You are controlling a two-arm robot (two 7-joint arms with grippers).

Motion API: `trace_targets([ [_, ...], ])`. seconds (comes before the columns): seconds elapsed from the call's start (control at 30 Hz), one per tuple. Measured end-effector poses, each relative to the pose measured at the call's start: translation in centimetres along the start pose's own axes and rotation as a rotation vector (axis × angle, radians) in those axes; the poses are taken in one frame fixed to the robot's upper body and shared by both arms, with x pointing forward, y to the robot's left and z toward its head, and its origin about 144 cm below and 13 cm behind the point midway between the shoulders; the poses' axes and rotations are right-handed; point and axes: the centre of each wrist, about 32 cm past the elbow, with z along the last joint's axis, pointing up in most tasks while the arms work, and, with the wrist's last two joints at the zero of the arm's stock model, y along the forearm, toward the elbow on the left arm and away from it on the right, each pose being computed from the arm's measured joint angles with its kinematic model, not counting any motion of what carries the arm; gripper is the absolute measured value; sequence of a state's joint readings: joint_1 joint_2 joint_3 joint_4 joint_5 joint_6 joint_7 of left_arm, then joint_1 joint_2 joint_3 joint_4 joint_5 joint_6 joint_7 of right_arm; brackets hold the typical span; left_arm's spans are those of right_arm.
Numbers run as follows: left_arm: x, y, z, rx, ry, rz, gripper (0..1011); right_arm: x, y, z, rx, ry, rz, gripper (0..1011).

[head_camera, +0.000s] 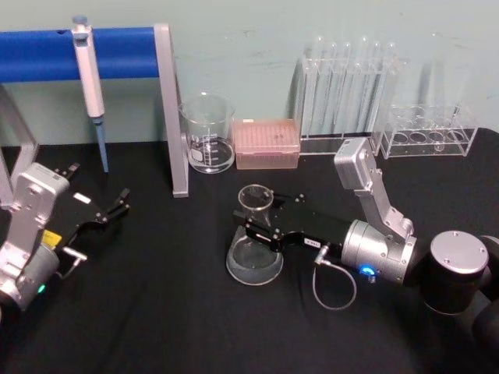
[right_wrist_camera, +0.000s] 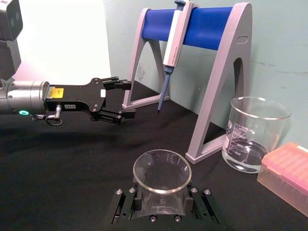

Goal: Grasp the erlenmeyer flask with one hand, shake it three times, then place it back.

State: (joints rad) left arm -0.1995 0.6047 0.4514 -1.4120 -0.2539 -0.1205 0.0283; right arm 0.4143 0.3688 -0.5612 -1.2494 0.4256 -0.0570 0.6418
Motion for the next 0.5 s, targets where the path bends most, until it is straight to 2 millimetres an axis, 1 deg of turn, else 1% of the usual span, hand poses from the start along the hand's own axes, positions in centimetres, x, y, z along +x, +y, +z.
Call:
trace_targets([
  [0.17, 0.0, 0.0, 0.0, 0.000, 0.000, 0.000, 1001, 0.0, -0.1, 0.1, 0.011, 0.011, -0.006, 453],
  [0.3, 0.0, 0.0, 0.0, 0.000, 0.000, 0.000, 1001, 0.0, -0.3, 0.6, 0.022, 0.010, -0.026, 453],
  [0.43, 0.0, 0.0, 0.0, 0.000, 0.000, 0.000, 1001, 0.0, -0.5, 1.7, 0.036, 0.000, -0.056, 453],
  [0.5, 0.0, 0.0, 0.0, 0.000, 0.000, 0.000, 1001, 0.0, -0.7, 2.6, 0.047, -0.007, -0.074, 453],
])
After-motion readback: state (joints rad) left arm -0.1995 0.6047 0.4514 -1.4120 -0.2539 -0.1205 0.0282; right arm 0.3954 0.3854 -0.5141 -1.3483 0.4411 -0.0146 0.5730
